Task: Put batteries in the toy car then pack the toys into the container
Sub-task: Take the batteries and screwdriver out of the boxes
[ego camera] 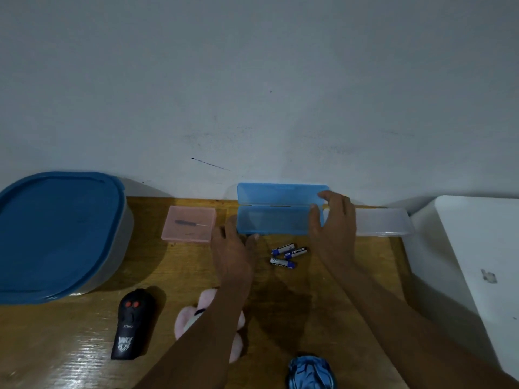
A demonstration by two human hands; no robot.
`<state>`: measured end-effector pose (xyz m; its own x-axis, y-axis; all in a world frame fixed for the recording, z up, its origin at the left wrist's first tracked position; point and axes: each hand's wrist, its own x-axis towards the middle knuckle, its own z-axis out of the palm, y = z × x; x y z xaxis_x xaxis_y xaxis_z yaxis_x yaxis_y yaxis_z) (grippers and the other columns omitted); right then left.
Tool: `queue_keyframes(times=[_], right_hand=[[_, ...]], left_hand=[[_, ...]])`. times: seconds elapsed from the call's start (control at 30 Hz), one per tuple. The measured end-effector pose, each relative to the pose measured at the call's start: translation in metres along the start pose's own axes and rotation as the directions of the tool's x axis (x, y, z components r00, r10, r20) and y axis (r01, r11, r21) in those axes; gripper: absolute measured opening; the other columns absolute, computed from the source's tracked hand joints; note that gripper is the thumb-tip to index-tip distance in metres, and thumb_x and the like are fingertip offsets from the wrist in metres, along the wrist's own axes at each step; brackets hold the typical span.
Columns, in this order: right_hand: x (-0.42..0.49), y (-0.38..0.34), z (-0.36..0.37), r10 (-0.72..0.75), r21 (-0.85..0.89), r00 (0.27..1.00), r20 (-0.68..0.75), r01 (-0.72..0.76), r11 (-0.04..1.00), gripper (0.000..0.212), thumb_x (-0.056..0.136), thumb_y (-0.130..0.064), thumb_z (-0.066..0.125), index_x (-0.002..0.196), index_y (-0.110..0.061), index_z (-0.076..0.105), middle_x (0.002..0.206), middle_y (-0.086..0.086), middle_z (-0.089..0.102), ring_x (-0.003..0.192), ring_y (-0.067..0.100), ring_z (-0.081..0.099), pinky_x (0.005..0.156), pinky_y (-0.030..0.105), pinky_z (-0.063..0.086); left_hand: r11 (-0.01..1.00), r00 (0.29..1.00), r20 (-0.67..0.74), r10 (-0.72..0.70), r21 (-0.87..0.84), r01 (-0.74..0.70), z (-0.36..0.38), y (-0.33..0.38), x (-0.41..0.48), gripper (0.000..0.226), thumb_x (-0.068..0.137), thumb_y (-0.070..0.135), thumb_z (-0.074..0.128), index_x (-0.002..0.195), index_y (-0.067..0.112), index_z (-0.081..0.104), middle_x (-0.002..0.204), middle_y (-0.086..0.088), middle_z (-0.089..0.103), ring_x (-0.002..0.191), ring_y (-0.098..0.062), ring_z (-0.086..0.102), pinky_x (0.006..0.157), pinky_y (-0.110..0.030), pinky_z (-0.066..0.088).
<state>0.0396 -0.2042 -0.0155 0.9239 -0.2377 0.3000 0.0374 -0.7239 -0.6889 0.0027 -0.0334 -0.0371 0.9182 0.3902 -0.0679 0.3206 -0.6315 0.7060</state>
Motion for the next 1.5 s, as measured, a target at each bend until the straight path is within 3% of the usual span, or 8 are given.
queue_keyframes(times=[0.13,0.33,0.5,0.9,1.03,1.23,1.37,1.5], right_hand=[[0.02,-0.001,-0.006,0.161,0.07,0.986,0.054,-0.164,0.984,0.036,0.094,-0.018,0.056,0.129,-0.013,0.048,0.125,0.006,0.057,0.108,0.018,0.056,0.09,0.037,0.052],[0.018,-0.003,-0.013,0.219,0.135,0.97,0.102,-0.231,0.963,0.039,0.091,-0.013,0.062,0.129,-0.012,0.05,0.122,0.006,0.061,0.102,0.014,0.059,0.09,0.035,0.054],[0.008,0.0,-0.016,0.125,0.008,0.991,0.054,-0.126,0.992,0.029,0.092,-0.012,0.06,0.12,-0.004,0.063,0.115,0.011,0.067,0.093,0.007,0.054,0.085,0.017,0.042],[-0.012,-0.006,-0.021,0.091,-0.173,0.983,0.157,-0.063,0.983,0.033,0.092,-0.016,0.062,0.122,-0.003,0.063,0.11,0.016,0.07,0.094,0.029,0.066,0.087,0.039,0.052],[-0.015,-0.009,-0.022,0.103,-0.21,0.962,0.254,-0.049,0.977,0.033,0.093,-0.017,0.061,0.123,-0.003,0.061,0.11,0.014,0.069,0.096,0.025,0.066,0.089,0.033,0.051],[-0.017,-0.006,-0.019,0.136,-0.265,0.939,0.317,-0.051,0.963,0.031,0.094,-0.015,0.059,0.122,-0.002,0.062,0.119,0.016,0.066,0.106,0.027,0.063,0.096,0.034,0.047],[-0.016,-0.001,-0.016,0.077,-0.302,0.938,0.338,0.03,0.953,0.017,0.092,-0.009,0.06,0.1,0.003,0.069,0.096,0.02,0.07,0.088,0.032,0.066,0.073,0.029,0.046],[-0.015,-0.003,-0.016,0.082,-0.349,0.926,0.367,0.055,0.936,0.015,0.094,-0.012,0.057,0.097,-0.001,0.067,0.096,0.016,0.068,0.088,0.025,0.063,0.07,0.026,0.04]], left_hand=[[0.998,0.997,0.047,0.054,0.017,-0.055,-0.004,0.001,0.004,0.06,0.084,0.031,0.072,0.136,0.021,0.043,0.124,-0.006,0.051,0.118,-0.024,0.049,0.097,-0.045,0.05],[0.993,0.991,0.062,0.116,-0.004,-0.116,-0.012,0.001,0.01,0.055,0.088,0.027,0.069,0.137,0.016,0.048,0.124,-0.008,0.053,0.114,-0.023,0.053,0.091,-0.035,0.049],[0.996,0.994,0.062,0.087,-0.04,-0.085,-0.016,0.008,0.01,0.054,0.086,0.021,0.072,0.135,0.011,0.051,0.123,-0.006,0.054,0.115,-0.021,0.053,0.097,-0.037,0.052],[0.986,0.999,0.036,0.012,-0.165,-0.005,-0.021,0.014,0.015,0.037,0.095,0.038,0.057,0.12,0.011,0.057,0.109,-0.005,0.062,0.102,-0.021,0.062,0.077,-0.035,0.058],[0.988,0.998,0.001,0.066,-0.143,-0.065,-0.021,0.016,0.014,0.043,0.094,0.024,0.062,0.133,0.012,0.049,0.12,-0.005,0.059,0.112,-0.02,0.057,0.088,-0.032,0.052],[0.995,1.0,0.013,0.027,-0.095,-0.026,-0.019,0.015,0.012,0.041,0.091,0.016,0.066,0.129,0.009,0.053,0.125,-0.011,0.06,0.117,-0.026,0.056,0.094,-0.035,0.051],[0.995,1.0,-0.01,0.016,-0.094,-0.016,-0.019,0.014,0.014,0.04,0.09,0.013,0.067,0.128,0.009,0.055,0.122,-0.012,0.062,0.112,-0.027,0.06,0.093,-0.036,0.051],[0.997,1.0,-0.005,0.002,-0.078,-0.003,-0.018,0.015,0.012,0.038,0.091,0.014,0.066,0.127,0.01,0.056,0.122,-0.012,0.063,0.111,-0.027,0.06,0.093,-0.037,0.051]])
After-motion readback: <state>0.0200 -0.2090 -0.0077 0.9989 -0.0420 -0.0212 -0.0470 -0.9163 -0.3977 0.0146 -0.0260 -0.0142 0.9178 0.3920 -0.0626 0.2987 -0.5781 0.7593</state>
